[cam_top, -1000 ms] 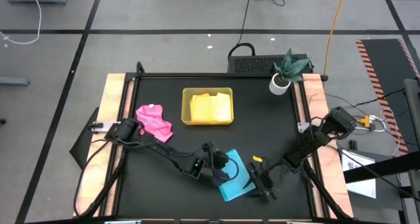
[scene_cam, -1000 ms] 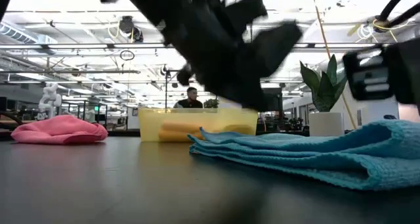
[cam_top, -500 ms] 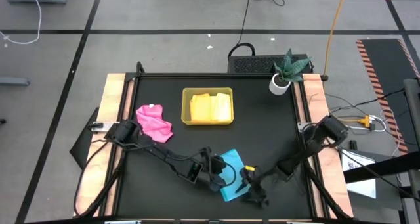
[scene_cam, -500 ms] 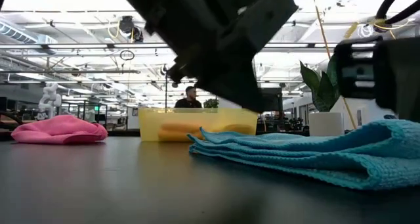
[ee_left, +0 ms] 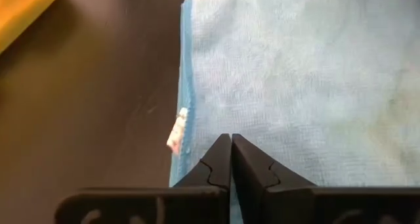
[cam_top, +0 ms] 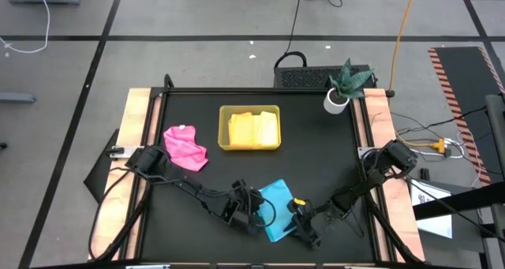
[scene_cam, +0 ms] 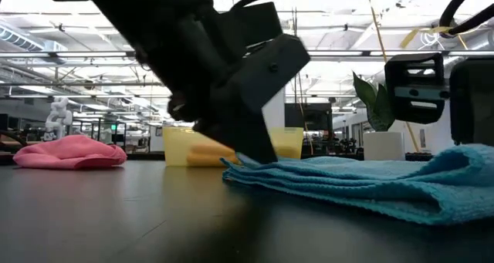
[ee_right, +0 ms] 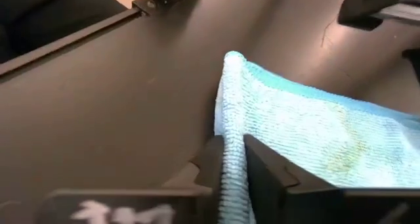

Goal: Fold microfiber towels
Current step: Fold the blue microfiber cloth

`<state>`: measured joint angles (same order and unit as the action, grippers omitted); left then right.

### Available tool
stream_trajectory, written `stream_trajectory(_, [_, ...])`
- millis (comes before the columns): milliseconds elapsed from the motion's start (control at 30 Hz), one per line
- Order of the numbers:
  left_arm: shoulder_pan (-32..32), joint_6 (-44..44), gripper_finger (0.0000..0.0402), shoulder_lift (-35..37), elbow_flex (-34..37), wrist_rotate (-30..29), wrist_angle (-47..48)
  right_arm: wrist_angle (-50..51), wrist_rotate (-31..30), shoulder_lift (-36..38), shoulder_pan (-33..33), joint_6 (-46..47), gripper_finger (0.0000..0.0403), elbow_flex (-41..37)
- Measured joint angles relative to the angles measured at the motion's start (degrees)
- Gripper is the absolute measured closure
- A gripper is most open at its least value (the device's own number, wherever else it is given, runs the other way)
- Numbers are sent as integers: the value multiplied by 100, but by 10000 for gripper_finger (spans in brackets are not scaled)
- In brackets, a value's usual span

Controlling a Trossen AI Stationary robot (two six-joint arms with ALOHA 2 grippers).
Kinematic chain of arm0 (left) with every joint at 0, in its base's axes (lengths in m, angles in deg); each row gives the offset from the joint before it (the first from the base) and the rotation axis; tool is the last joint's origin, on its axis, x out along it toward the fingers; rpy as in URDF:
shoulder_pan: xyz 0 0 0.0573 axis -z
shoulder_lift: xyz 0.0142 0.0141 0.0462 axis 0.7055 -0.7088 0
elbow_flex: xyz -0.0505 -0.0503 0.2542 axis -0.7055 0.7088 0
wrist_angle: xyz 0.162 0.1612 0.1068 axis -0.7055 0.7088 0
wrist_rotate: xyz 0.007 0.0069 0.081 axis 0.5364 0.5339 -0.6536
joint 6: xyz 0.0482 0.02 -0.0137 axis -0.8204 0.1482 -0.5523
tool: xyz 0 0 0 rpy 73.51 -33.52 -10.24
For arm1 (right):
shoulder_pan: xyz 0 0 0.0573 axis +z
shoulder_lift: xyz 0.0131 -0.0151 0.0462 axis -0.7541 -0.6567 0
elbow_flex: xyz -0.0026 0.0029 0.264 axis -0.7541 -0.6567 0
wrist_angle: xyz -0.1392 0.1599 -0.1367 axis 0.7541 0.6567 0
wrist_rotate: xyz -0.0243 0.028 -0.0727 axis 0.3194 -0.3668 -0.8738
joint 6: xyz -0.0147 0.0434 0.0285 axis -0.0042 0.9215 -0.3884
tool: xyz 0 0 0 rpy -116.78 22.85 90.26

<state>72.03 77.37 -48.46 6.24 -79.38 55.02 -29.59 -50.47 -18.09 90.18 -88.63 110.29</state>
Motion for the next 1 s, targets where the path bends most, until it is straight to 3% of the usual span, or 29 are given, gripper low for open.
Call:
stream_trajectory(133, [1, -39, 384, 0, 0, 2, 89, 7, 2, 210, 12, 19, 395, -4])
stream_trajectory(233, [-14, -210, 394, 0, 0, -1, 37, 177, 50, 549, 48, 203, 395, -4])
stream_trajectory(367, [-7, -414, 396, 0, 0, -1, -67, 581, 528, 958, 36, 737, 395, -4])
stream_trajectory(567, [48, -551, 385, 83, -15, 2, -213, 494, 1668, 938, 6, 1173, 400, -2])
stream_trajectory(733, [122, -535, 398, 33, -11, 204, -85, 455, 1676, 927, -83, 1316, 399, 114])
stream_trajectory(1000, [185, -486, 384, 24, 336, -84, -557, 1496, 1961, 929, -835, 1076, 399, 792])
